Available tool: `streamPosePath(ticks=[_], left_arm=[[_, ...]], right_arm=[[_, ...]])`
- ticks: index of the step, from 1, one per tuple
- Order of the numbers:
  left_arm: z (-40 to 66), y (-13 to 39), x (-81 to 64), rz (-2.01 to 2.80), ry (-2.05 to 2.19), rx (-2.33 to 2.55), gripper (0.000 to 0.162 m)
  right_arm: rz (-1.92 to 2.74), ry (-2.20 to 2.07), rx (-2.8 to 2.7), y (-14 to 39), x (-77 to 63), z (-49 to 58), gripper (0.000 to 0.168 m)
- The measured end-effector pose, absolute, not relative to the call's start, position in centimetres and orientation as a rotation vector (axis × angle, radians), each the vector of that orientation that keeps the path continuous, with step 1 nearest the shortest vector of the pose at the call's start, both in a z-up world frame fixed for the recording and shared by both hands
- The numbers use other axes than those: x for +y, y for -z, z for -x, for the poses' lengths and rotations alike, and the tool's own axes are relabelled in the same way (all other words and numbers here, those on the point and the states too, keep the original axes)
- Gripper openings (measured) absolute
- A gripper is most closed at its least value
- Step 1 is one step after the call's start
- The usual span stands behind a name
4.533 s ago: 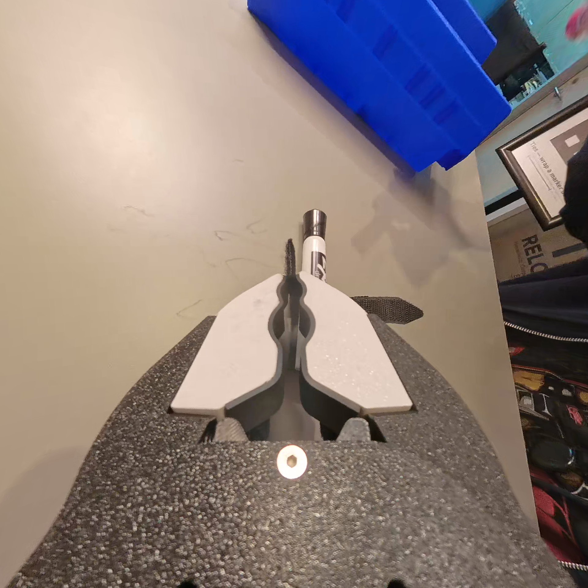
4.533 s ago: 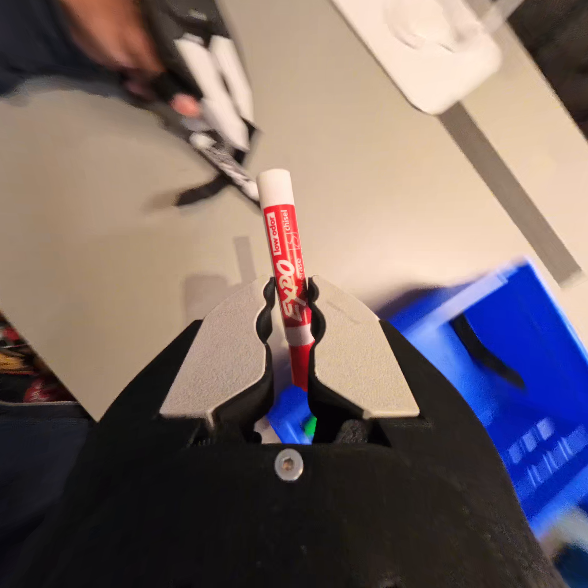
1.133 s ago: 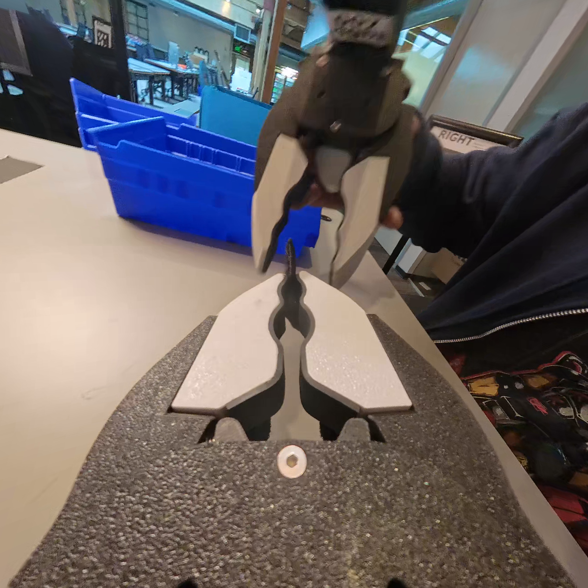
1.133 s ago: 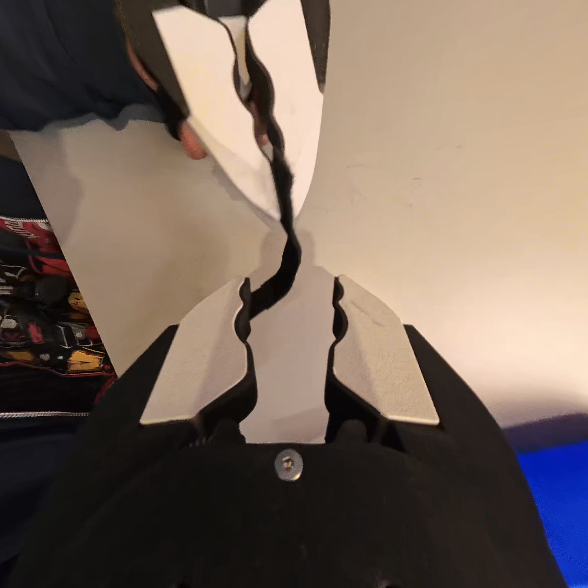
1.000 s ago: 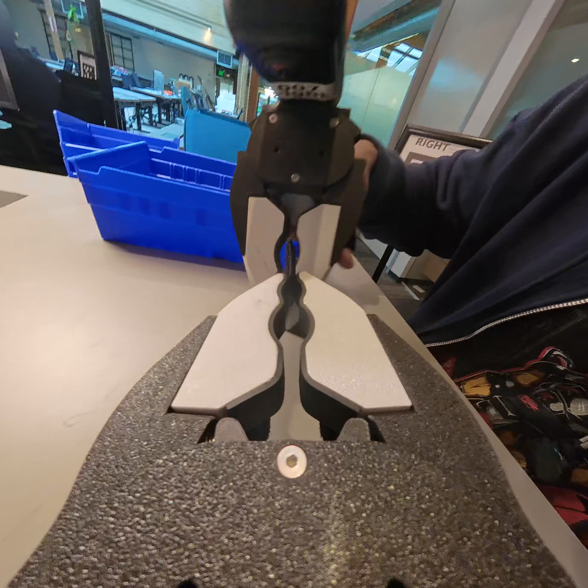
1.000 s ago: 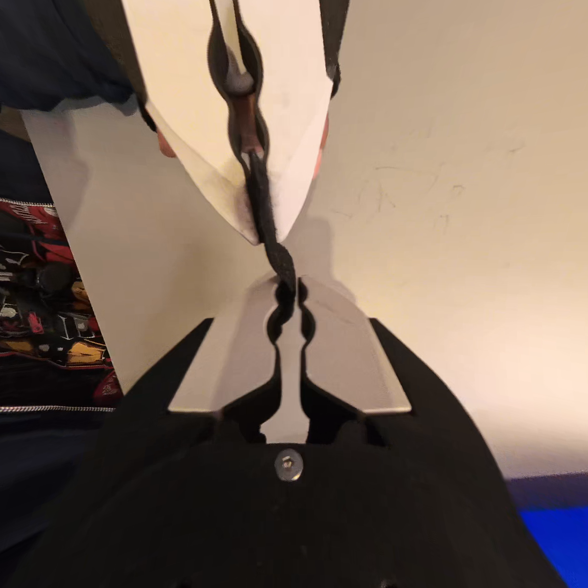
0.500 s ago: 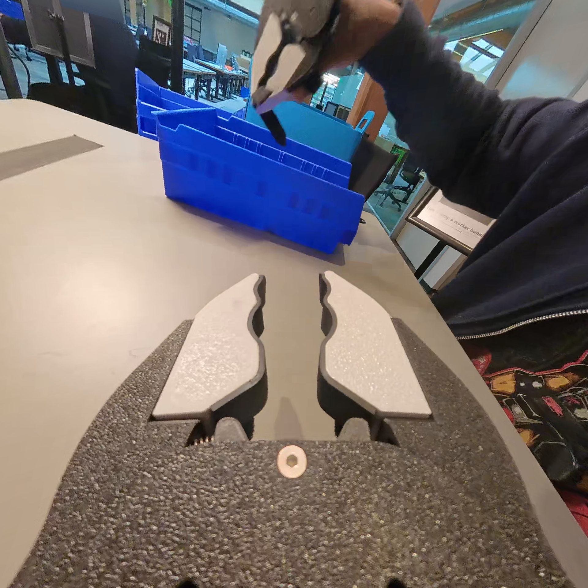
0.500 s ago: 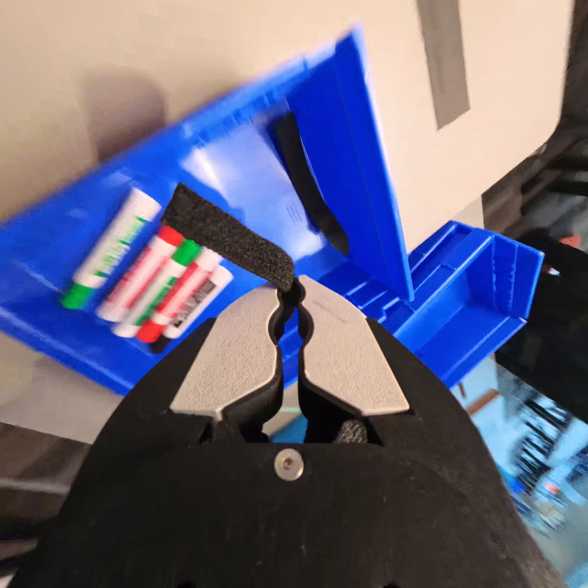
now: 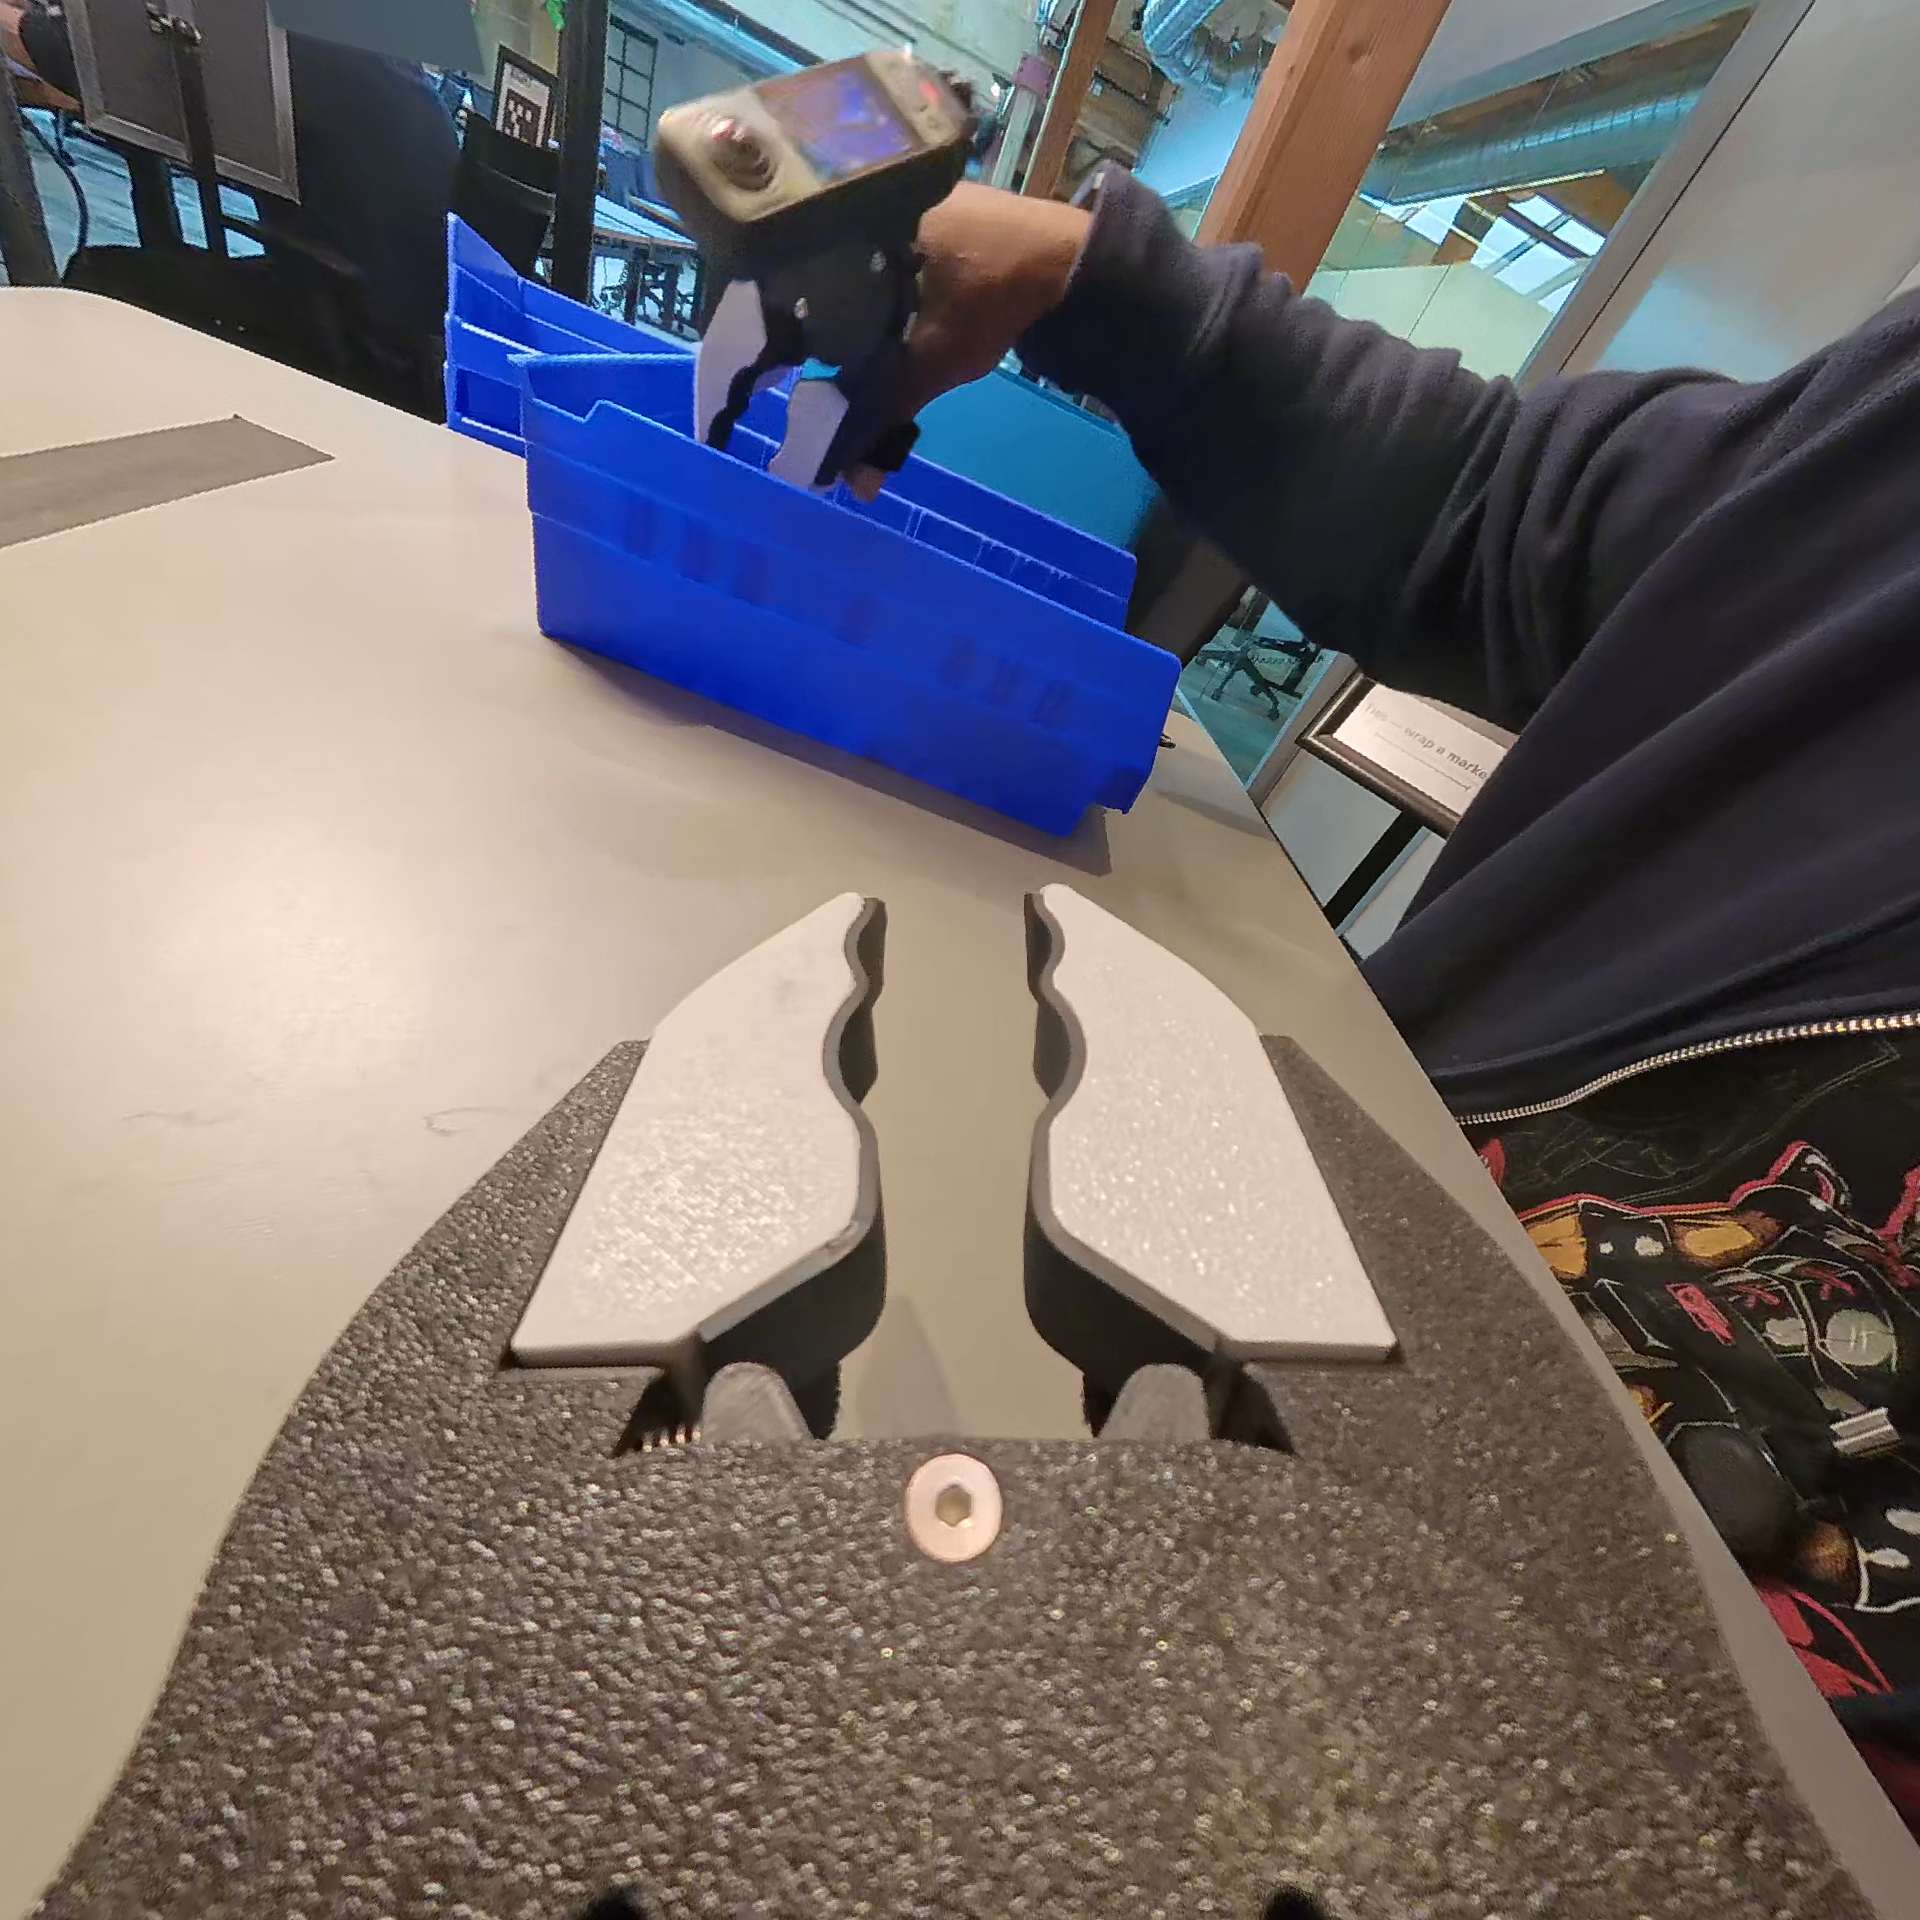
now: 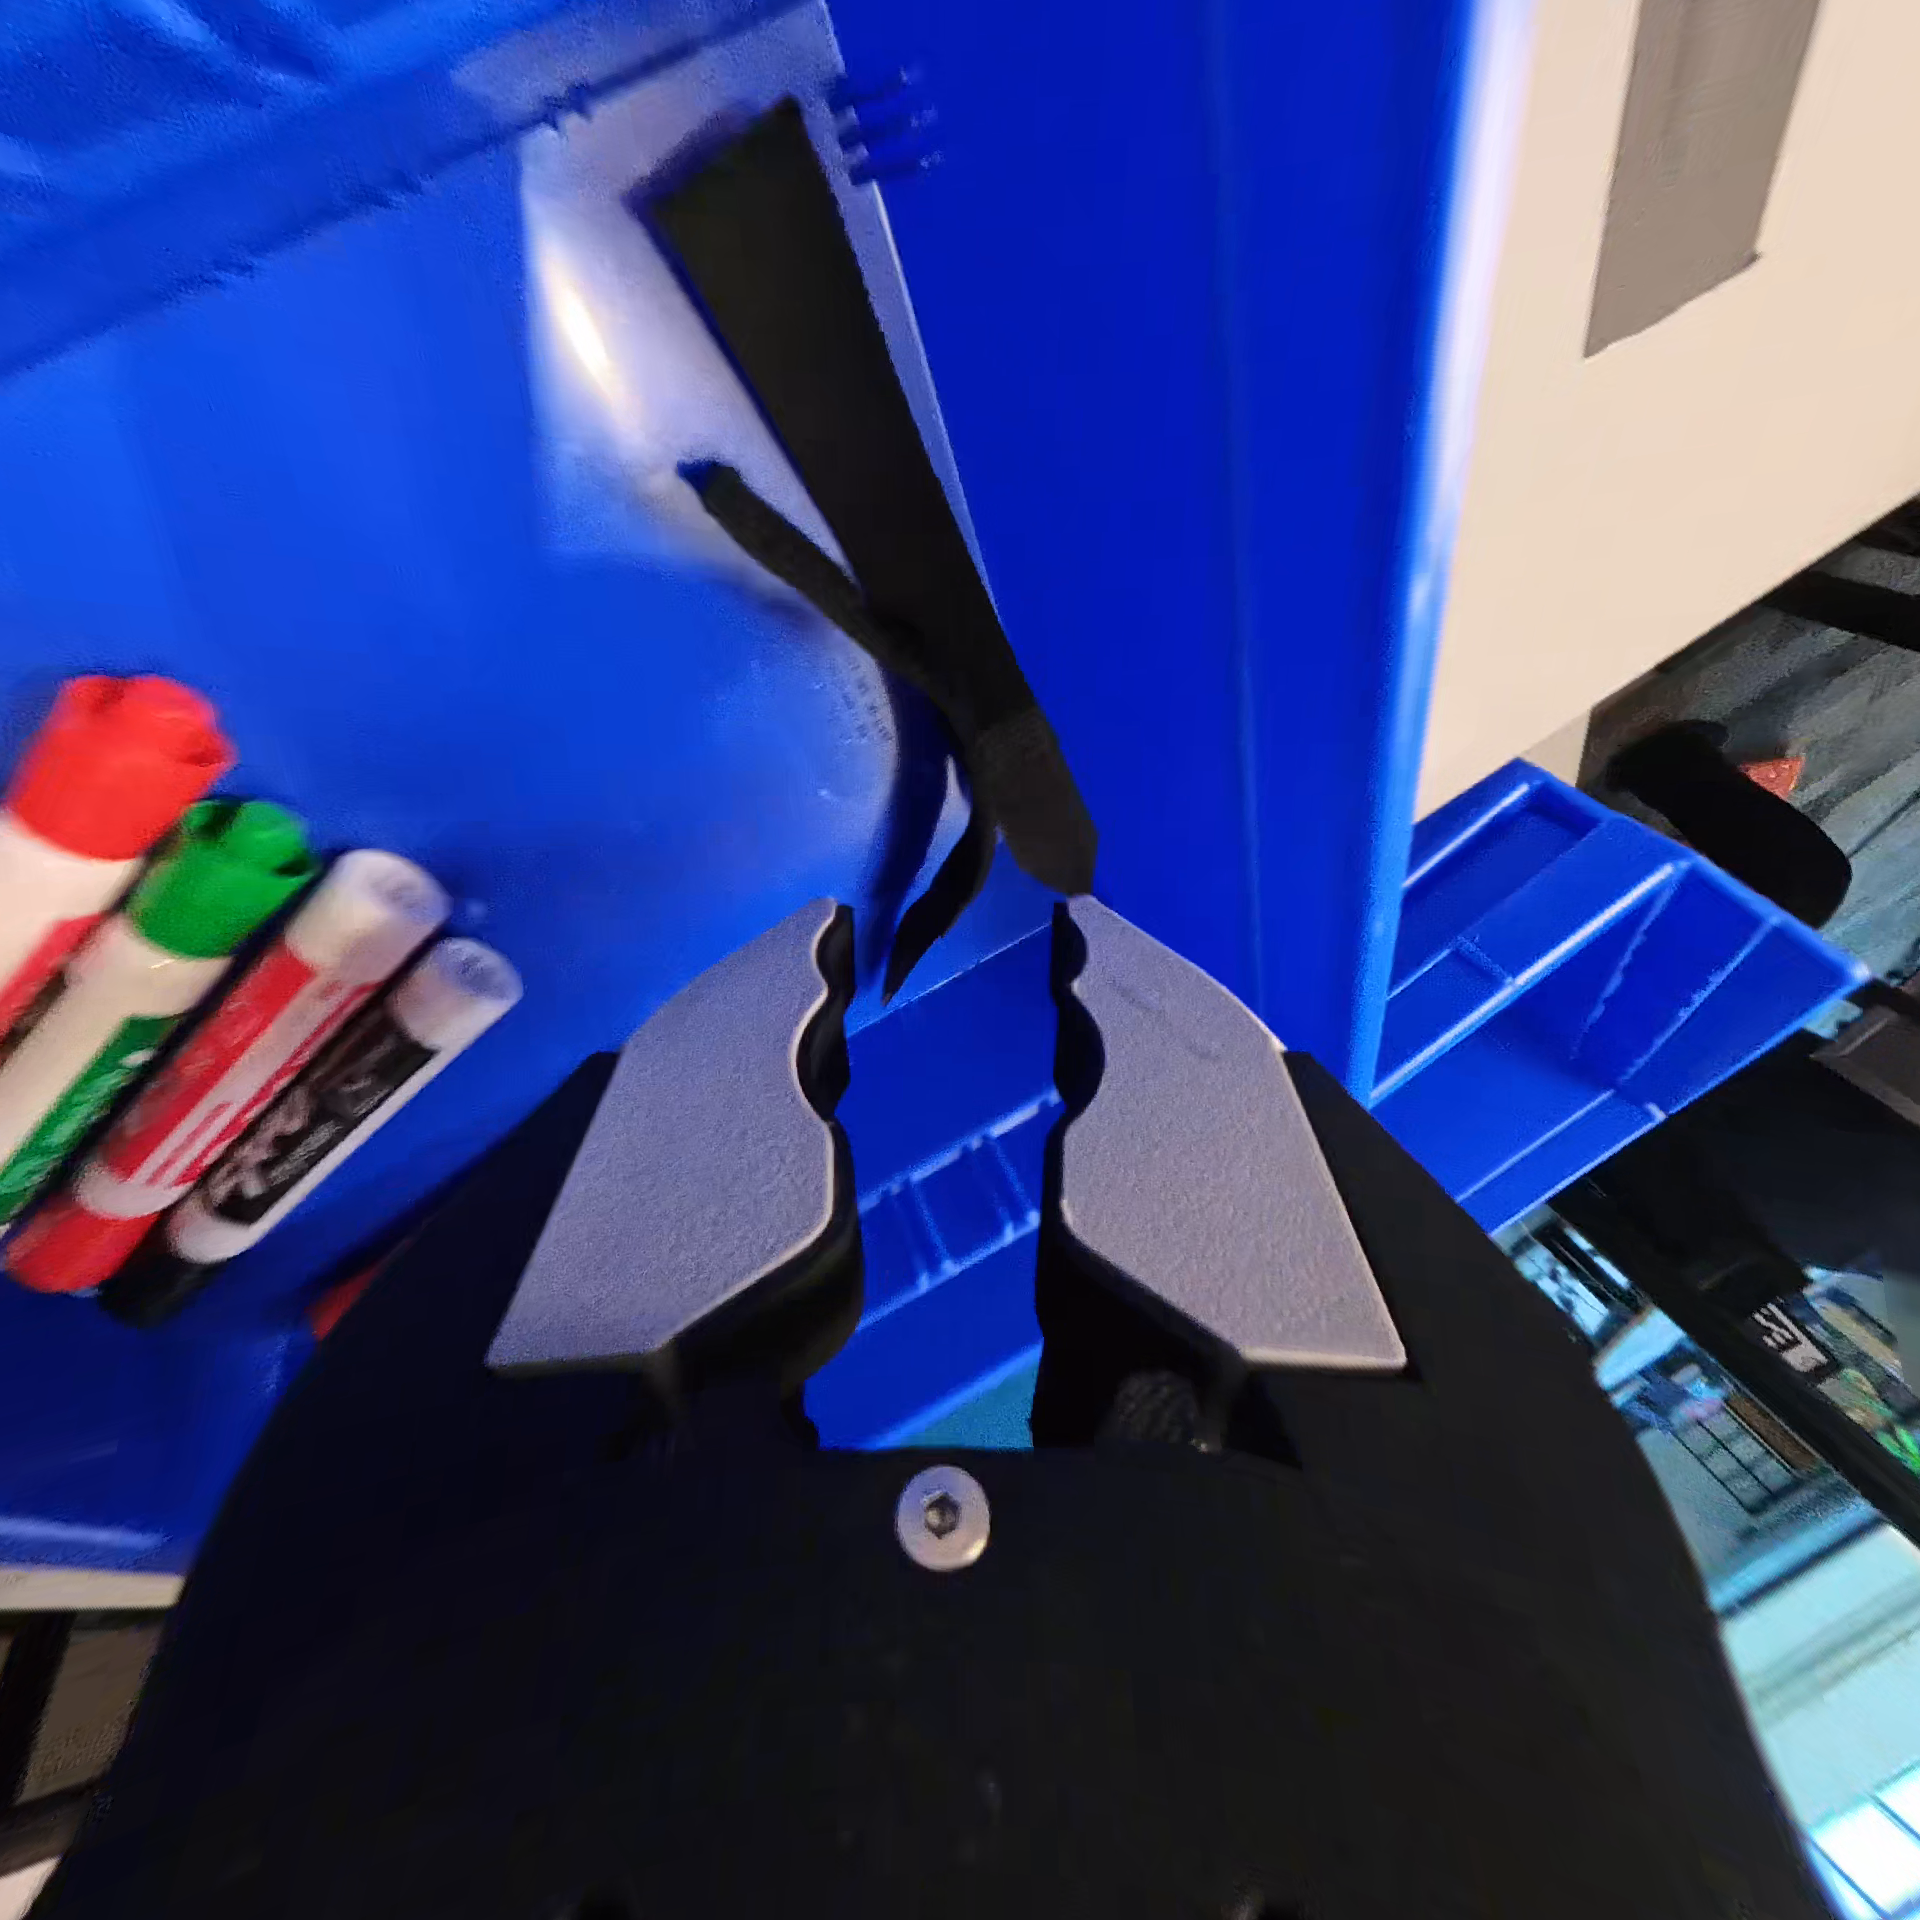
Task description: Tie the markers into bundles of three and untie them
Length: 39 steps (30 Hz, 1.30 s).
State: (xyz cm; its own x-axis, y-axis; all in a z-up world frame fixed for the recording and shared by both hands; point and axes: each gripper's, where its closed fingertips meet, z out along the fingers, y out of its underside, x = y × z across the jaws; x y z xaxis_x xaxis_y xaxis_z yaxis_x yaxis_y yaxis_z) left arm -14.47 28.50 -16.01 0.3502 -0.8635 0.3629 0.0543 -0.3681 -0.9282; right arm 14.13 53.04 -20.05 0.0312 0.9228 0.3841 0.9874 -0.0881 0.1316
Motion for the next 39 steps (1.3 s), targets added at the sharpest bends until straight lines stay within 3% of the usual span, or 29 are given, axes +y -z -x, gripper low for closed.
streamPosePath(ticks=[7,11,18,23,27,32,39], left_arm=[[14.3,16.2,28.6,1.656,1.143,0.745,0.026],[14.6,16.0,29.0,1.681,1.016,0.758,0.028],[18.9,10.6,29.3,1.765,0.67,0.658,0.038],[23.1,5.8,26.3,1.897,0.488,0.53,0.041],[26.7,3.1,21.6,1.983,0.427,0.425,0.041],[36.5,4.6,15.8,2.182,0.107,0.346,0.042],[54.8,10.8,7.9,2.563,-0.331,0.176,0.042]], right_arm=[[2.023,0.191,-1.907,13.5,42.9,-8.5,0.042],[1.892,-0.08,-1.939,12.4,34.1,-2.2,0.042],[1.724,-0.634,-1.99,19.5,20.2,7.9,0.042],[1.723,-0.721,-2.011,25.2,18.1,11.1,0.043],[1.741,-0.889,-1.894,25.5,18.3,12.3,0.036],[1.78,-0.957,-1.866,25.2,18.6,11.9,0.037],[1.75,-0.925,-1.898,25.4,18.4,12.0,0.038]])
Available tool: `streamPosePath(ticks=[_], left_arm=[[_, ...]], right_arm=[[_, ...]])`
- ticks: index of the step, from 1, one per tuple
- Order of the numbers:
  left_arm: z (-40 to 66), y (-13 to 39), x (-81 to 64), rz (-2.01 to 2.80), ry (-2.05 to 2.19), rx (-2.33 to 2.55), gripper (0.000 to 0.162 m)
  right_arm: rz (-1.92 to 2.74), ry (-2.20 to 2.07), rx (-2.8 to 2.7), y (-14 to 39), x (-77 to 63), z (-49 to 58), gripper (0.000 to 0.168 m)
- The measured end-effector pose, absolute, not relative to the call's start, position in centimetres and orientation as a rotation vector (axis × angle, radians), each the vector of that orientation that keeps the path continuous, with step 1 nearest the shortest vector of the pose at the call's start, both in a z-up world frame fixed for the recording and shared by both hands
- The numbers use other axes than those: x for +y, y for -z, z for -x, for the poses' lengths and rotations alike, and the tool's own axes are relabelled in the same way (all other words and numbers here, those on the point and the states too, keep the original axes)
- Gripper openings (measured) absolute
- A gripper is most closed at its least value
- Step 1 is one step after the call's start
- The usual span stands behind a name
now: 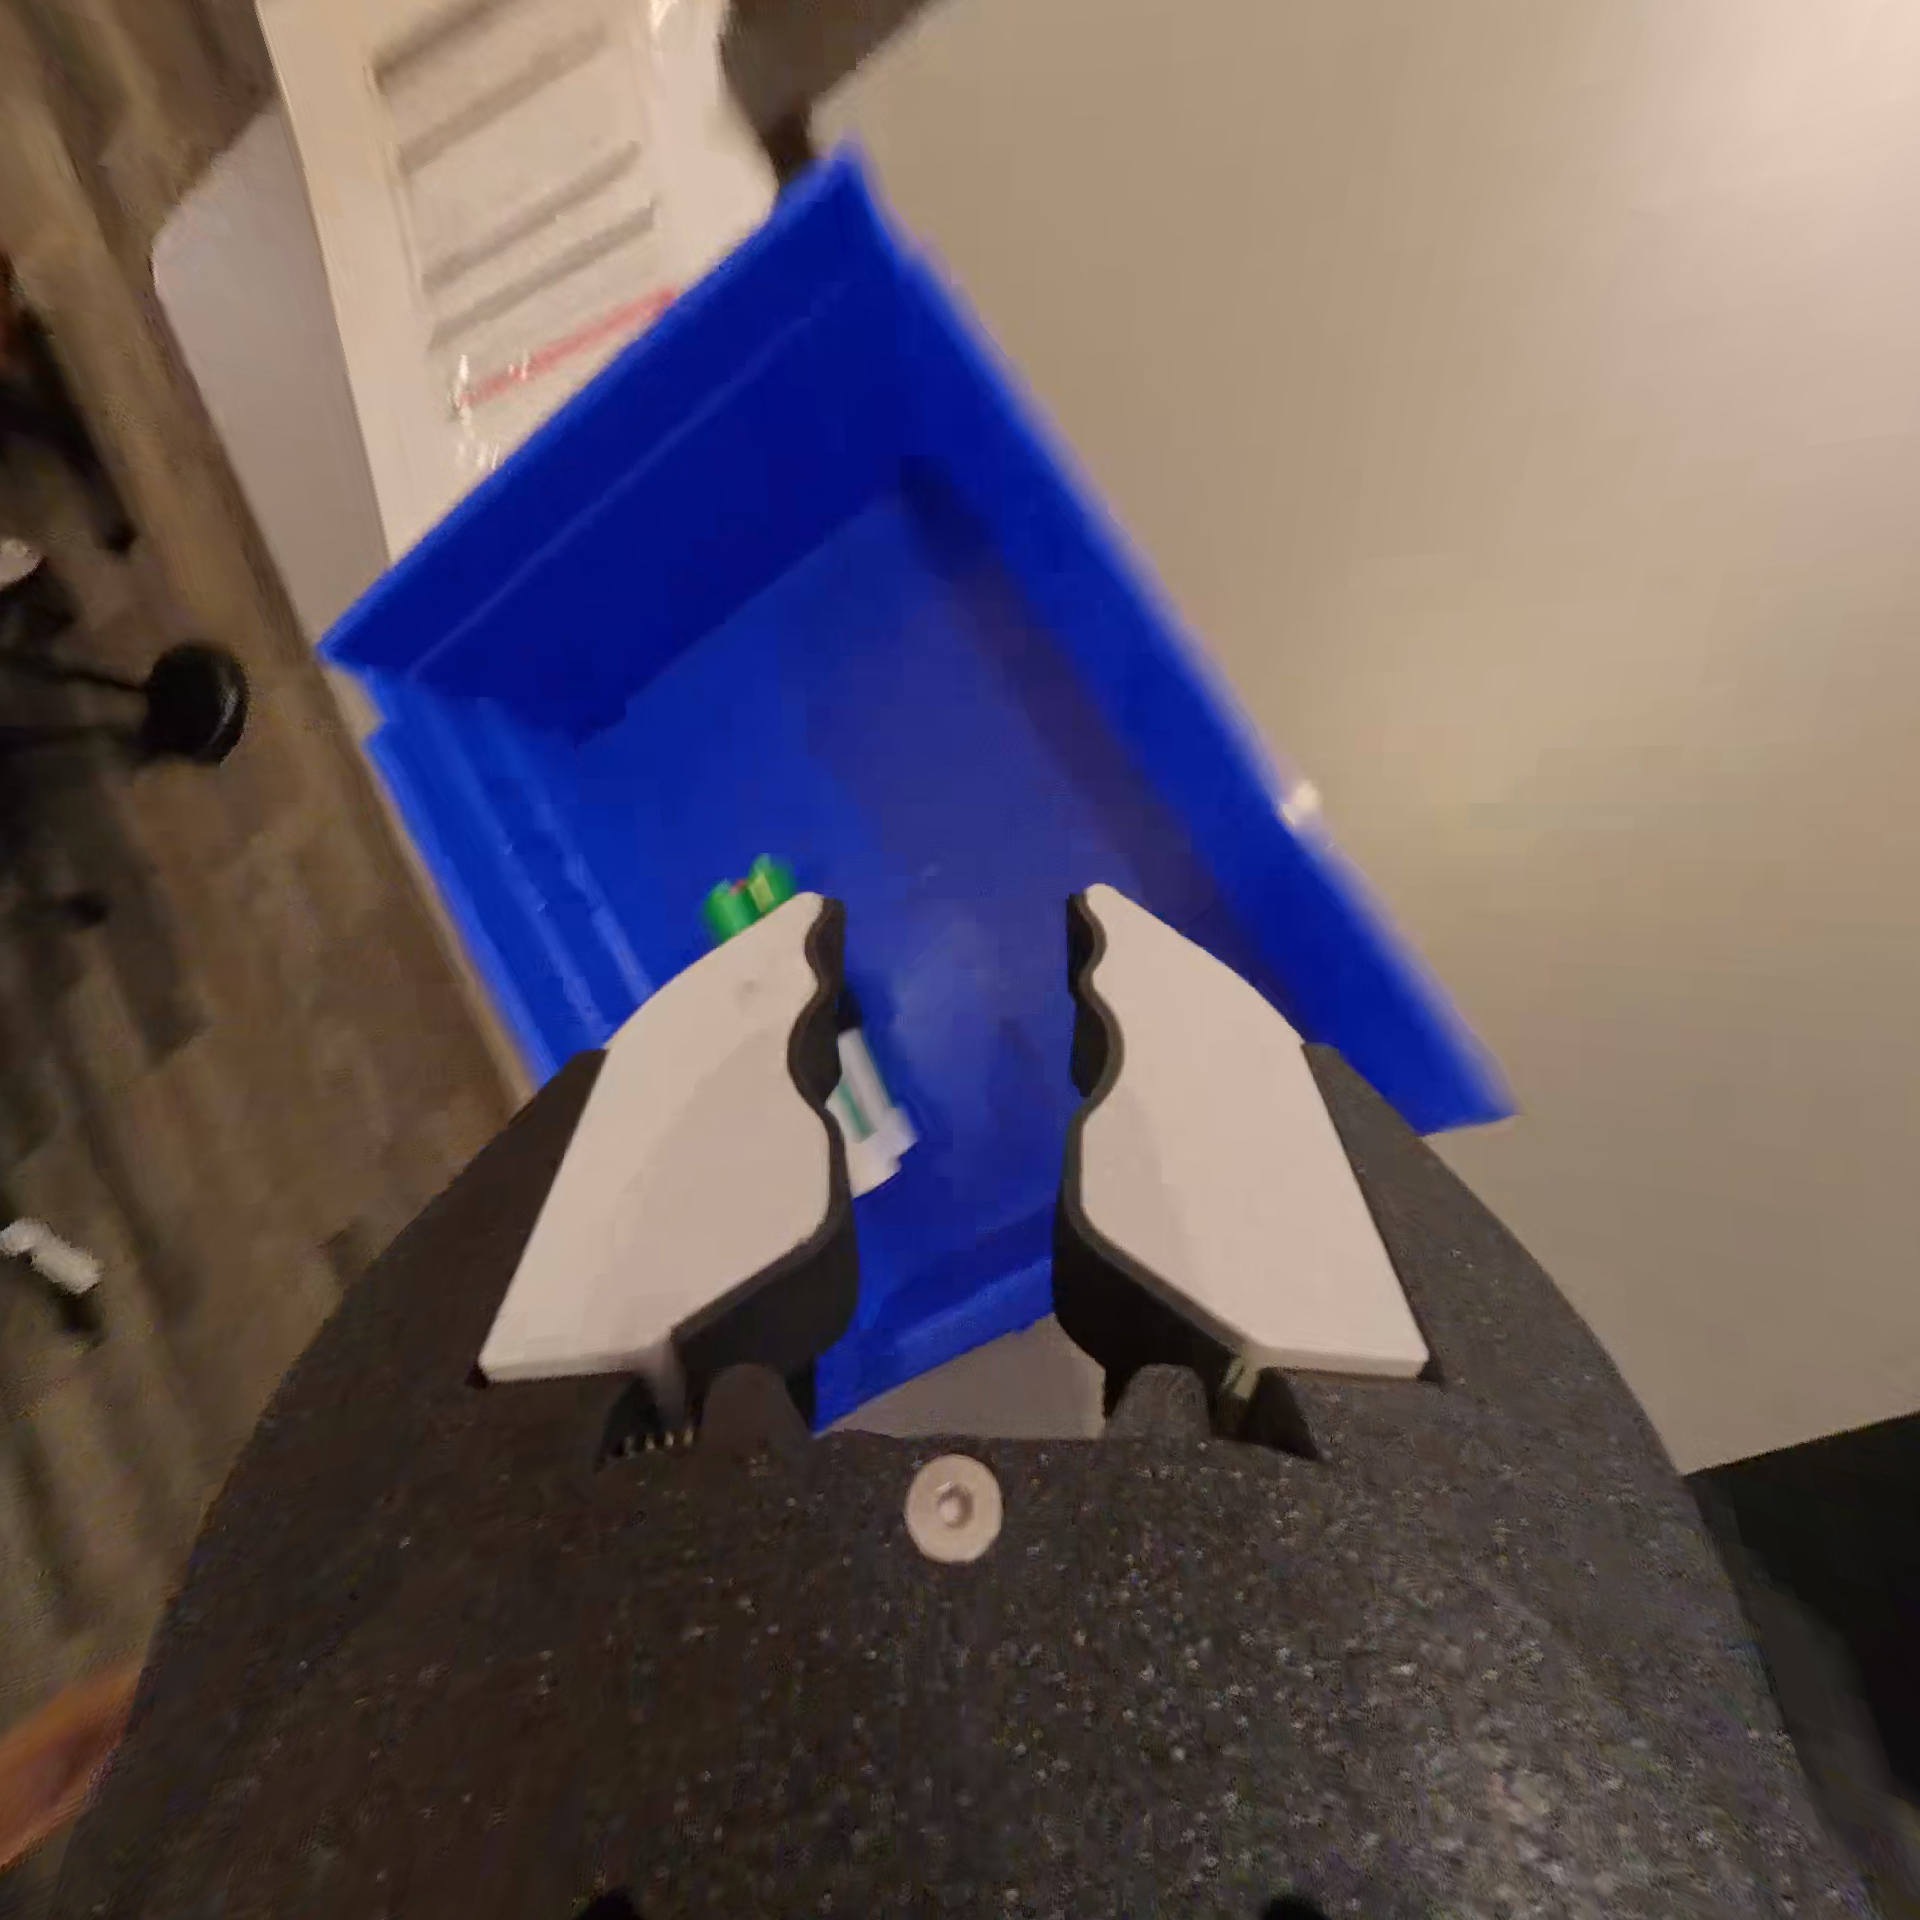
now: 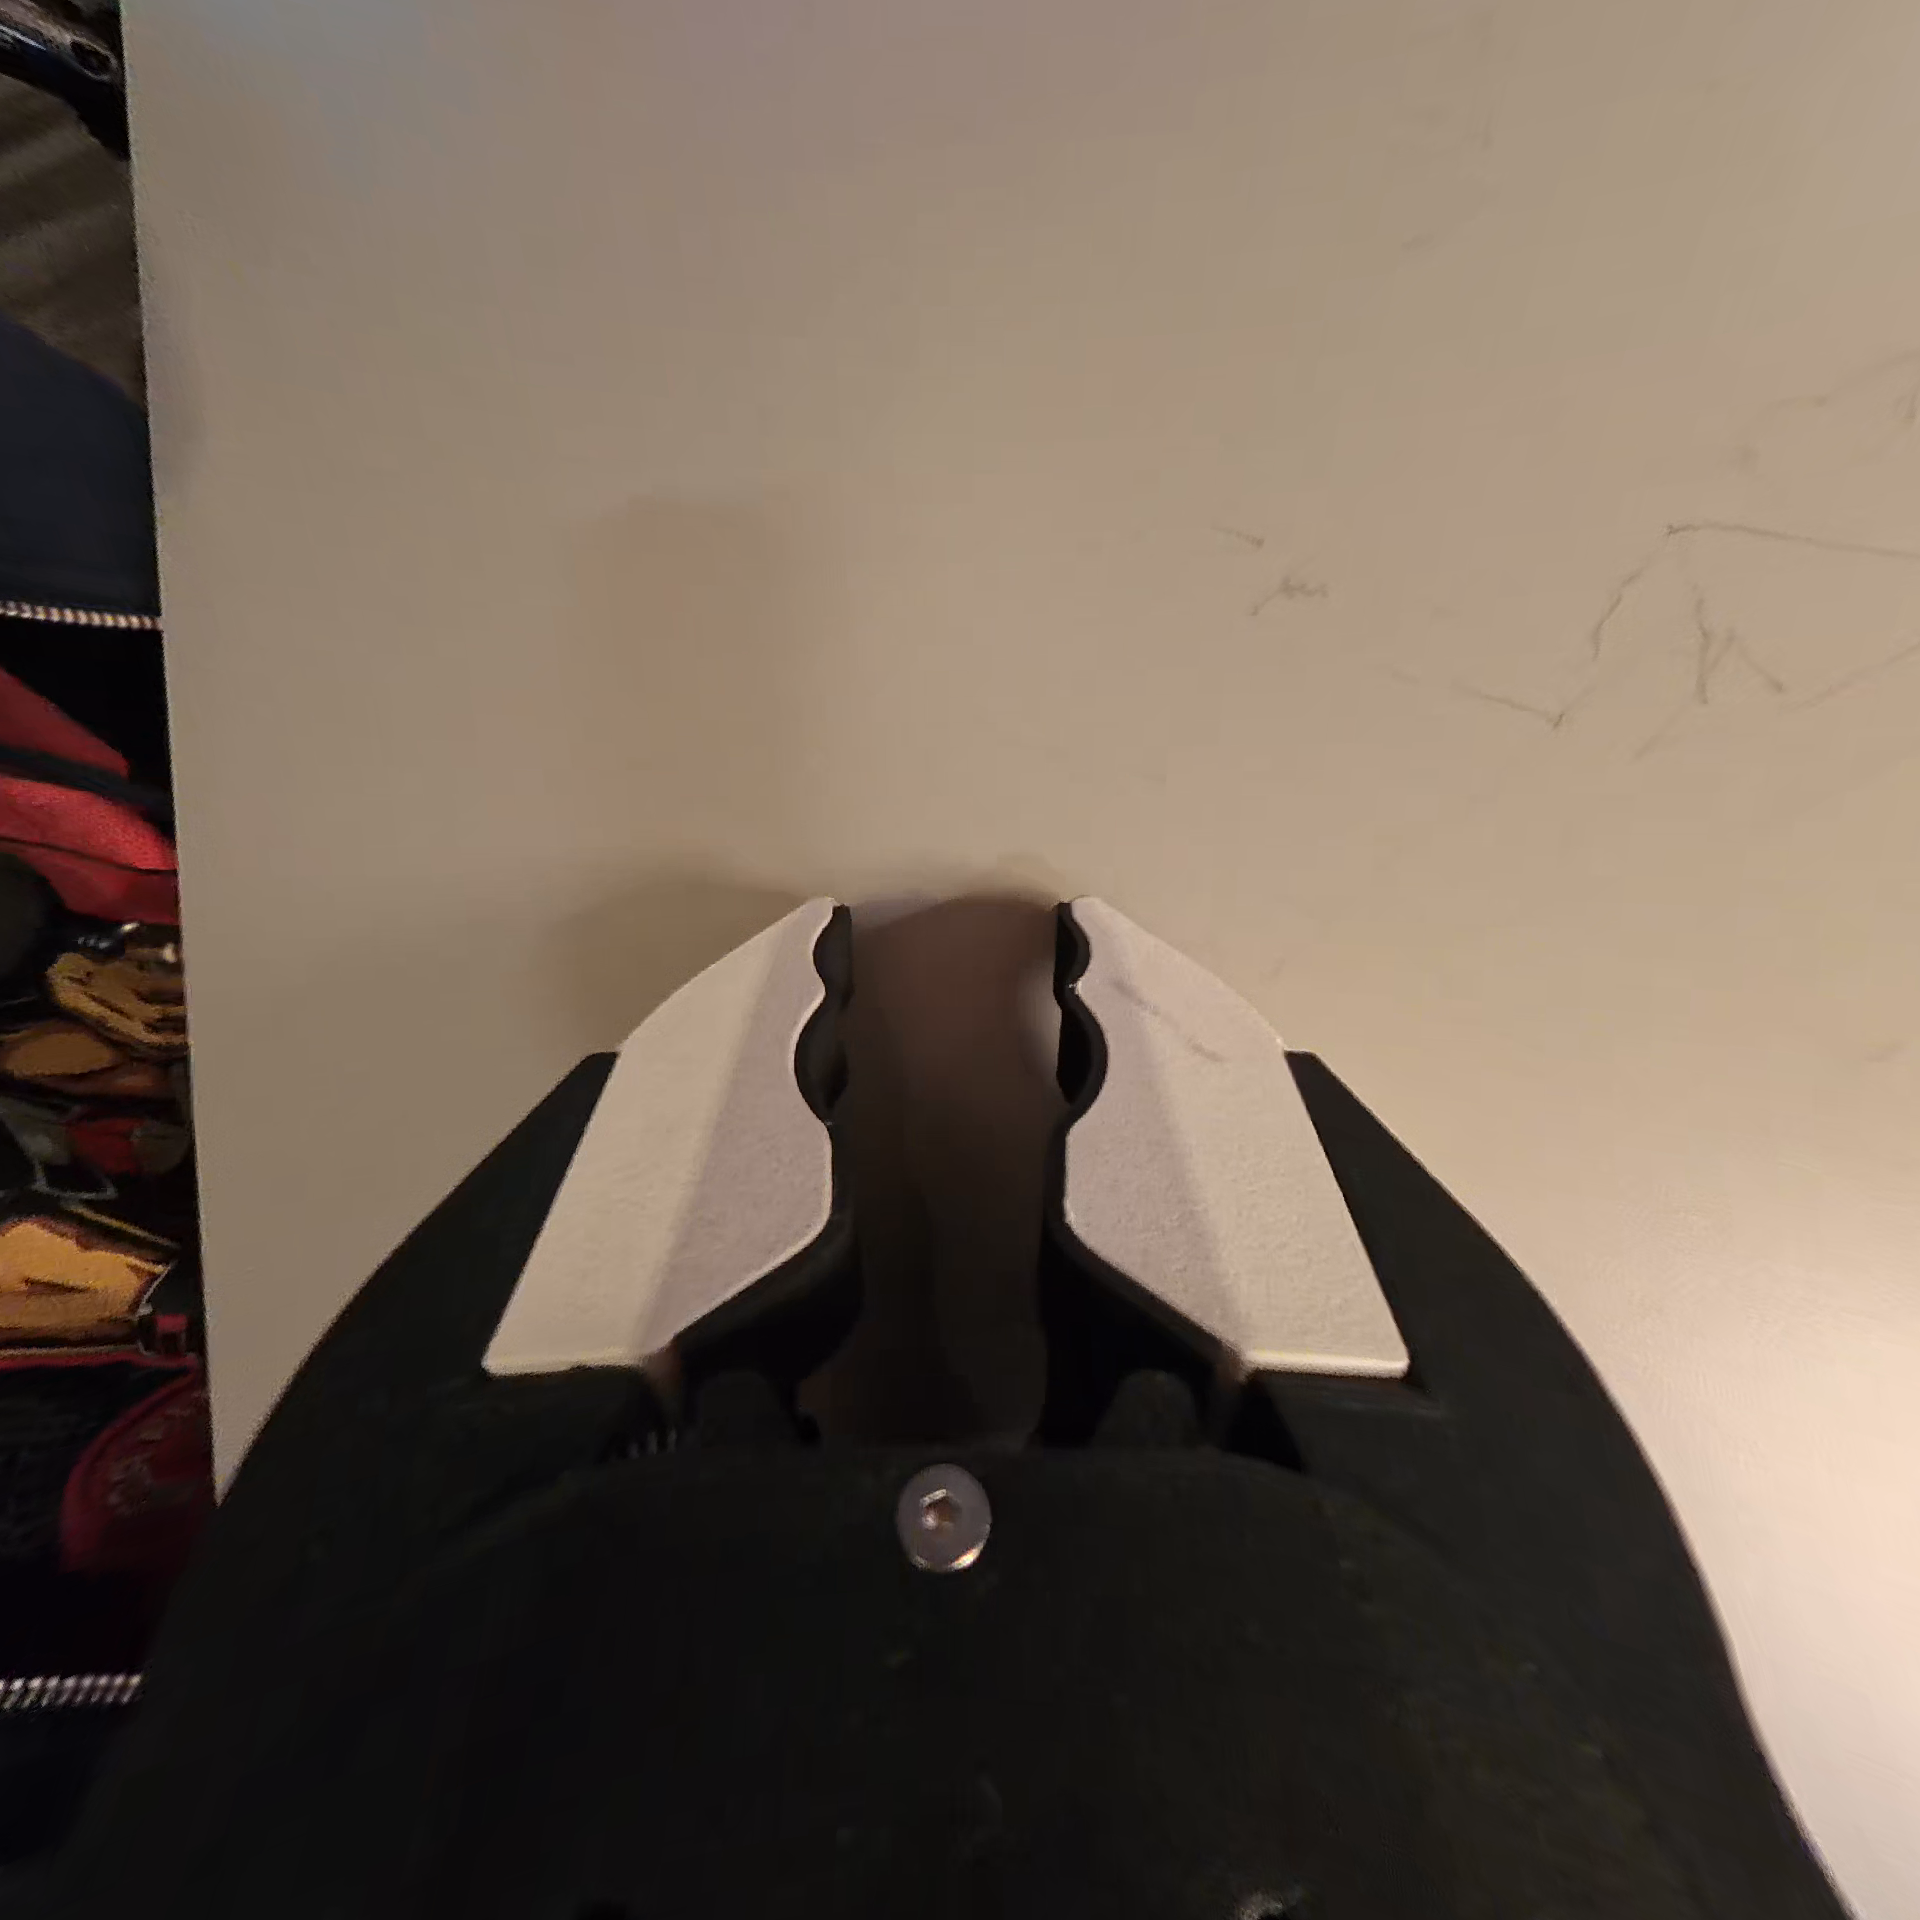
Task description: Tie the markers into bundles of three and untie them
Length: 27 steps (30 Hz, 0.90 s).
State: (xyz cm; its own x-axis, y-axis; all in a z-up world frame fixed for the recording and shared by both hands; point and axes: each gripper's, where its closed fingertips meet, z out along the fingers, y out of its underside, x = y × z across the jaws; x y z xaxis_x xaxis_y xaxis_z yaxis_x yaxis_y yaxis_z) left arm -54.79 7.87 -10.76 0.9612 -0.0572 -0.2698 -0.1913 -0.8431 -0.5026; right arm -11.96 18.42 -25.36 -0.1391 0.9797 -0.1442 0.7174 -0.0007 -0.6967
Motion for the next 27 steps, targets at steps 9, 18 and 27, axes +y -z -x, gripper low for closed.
streamPosePath(ticks=[9,18,27], left_arm=[[63.6,17.7,4.7,2.899,-0.462,0.619,0.038],[65.6,20.9,4.9,3.111,-0.333,1.265,0.039],[64.6,21.0,3.5,3.457,0.082,1.118,0.025]], right_arm=[[1.763,-0.904,-1.879,25.4,18.9,12.5,0.032],[1.785,-0.918,-1.875,25.3,19.0,12.5,0.03],[1.764,-0.91,-1.888,25.4,18.9,12.4,0.031]])
